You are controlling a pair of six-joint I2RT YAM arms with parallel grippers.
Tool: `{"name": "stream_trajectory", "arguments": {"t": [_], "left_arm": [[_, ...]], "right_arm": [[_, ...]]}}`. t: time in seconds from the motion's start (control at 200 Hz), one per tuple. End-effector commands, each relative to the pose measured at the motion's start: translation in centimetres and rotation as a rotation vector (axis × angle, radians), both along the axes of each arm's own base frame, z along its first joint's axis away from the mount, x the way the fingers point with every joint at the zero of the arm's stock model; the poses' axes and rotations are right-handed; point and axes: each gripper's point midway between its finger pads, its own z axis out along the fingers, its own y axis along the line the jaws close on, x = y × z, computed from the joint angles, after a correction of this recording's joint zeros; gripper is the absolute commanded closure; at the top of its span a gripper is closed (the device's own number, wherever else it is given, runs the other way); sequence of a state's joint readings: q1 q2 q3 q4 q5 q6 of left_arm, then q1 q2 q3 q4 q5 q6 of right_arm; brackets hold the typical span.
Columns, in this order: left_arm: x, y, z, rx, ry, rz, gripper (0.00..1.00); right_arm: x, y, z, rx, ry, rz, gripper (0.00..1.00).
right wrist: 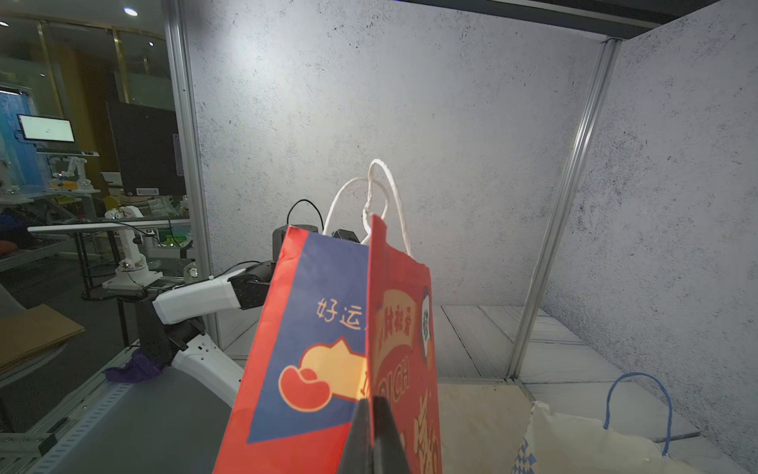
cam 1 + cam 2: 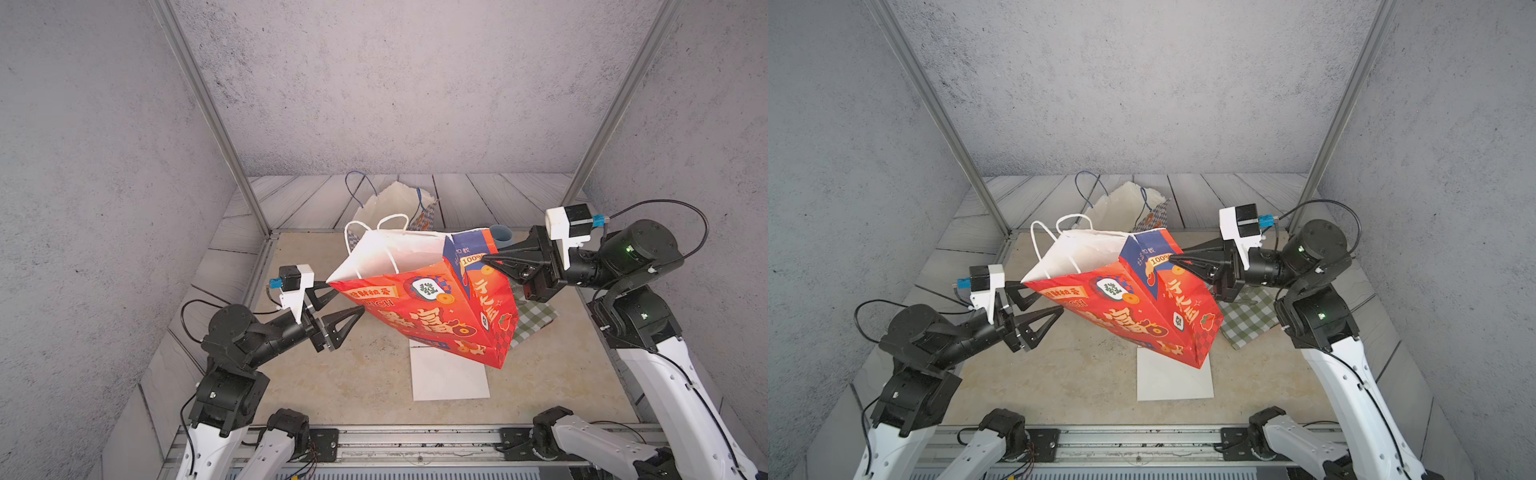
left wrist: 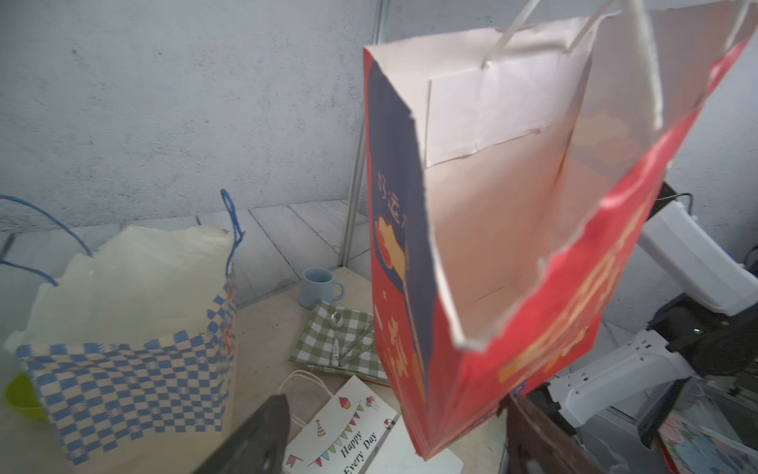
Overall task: Put away the paper bag
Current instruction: Press the paper bag.
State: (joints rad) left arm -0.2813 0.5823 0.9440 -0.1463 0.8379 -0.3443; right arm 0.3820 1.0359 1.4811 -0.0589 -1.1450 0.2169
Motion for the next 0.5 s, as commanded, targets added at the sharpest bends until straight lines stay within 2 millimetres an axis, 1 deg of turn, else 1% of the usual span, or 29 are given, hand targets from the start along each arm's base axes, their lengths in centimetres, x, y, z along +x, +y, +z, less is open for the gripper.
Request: {"name": "stream_trajectory", "arguments": {"t": [0.0, 0.05, 0.21, 0.34, 0.495], "left_arm": [[-3.1, -0.8, 3.3, -0.093, -0.138, -0.163, 0.18], [-3.5, -0.8, 3.7, -0.109, -0.147, -0.189, 0.18], [-4.2, -1.3, 4.1, -0.108, -0.142, -0.255, 0.2], [-4.3, -1.6, 4.9, -0.124, -0.163, -0.277, 0.21], [-4.2, -2.2, 5.3, -0.12, -0.18, -0.305, 0.23]], "right_arm": [[-0.7, -0.2, 1.1, 0.03, -0.015, 0.024, 1.0], [-0.6, -0.2, 1.2, 0.03, -0.014, 0.028, 1.0], [-0.3, 0.0, 1.3, 0.035, -0.014, 0.031, 1.0], [-0.2, 0.3, 1.3, 0.036, -0.009, 0.044, 1.0], [-0.2, 1.0, 0.9, 0.031, 0.01, 0.075, 1.0]]}}
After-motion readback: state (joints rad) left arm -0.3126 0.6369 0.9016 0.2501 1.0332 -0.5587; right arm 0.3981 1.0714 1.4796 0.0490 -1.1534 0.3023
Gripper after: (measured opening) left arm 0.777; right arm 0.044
